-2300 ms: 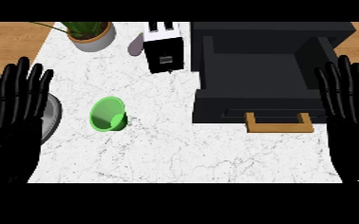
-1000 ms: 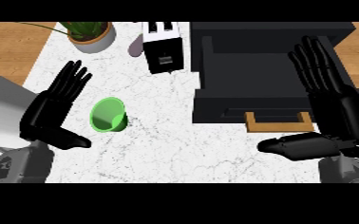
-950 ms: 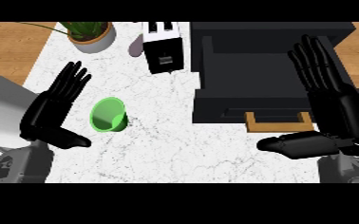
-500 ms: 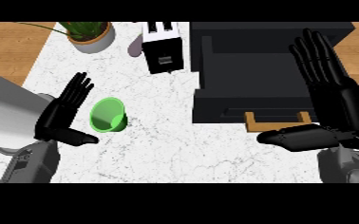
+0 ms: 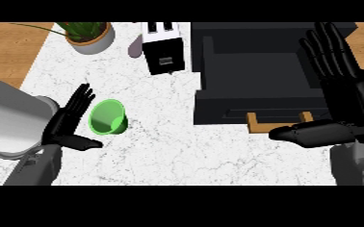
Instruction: Pick up the cup, place it into the drawer and close the drawer
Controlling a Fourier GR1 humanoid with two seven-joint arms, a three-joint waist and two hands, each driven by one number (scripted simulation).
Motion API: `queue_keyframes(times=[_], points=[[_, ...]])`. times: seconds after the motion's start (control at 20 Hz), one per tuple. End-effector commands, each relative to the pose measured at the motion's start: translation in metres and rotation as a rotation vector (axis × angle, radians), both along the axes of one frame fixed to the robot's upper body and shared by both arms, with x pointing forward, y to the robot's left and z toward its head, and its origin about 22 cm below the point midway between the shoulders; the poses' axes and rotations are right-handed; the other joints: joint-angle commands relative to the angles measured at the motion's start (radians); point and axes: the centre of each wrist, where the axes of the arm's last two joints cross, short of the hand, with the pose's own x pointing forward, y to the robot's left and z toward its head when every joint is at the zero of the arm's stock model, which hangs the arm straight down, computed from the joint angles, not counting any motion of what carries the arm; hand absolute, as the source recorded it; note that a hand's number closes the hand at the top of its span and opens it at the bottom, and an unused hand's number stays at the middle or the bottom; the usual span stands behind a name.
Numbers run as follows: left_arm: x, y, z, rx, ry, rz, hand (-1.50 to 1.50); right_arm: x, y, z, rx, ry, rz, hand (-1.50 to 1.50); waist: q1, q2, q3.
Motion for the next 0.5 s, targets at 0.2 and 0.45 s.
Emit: queue_keyframes(times=[0.2, 0.45], points=[[-0.013, -0.005, -0.026, -0.011, -0.032, 0.014, -1.5, -0.007, 0.011, 0.011, 0.004, -0.014, 0.023, -1.5, -0.016, 0.006, -0.002], [-0.025, -0.003, -0.033, -0.042, -0.067, 0.0, -1.5, 0.006, 0.01, 0.013, 0.01, -0.012, 0.017, -1.5, -0.011, 0.008, -0.003]])
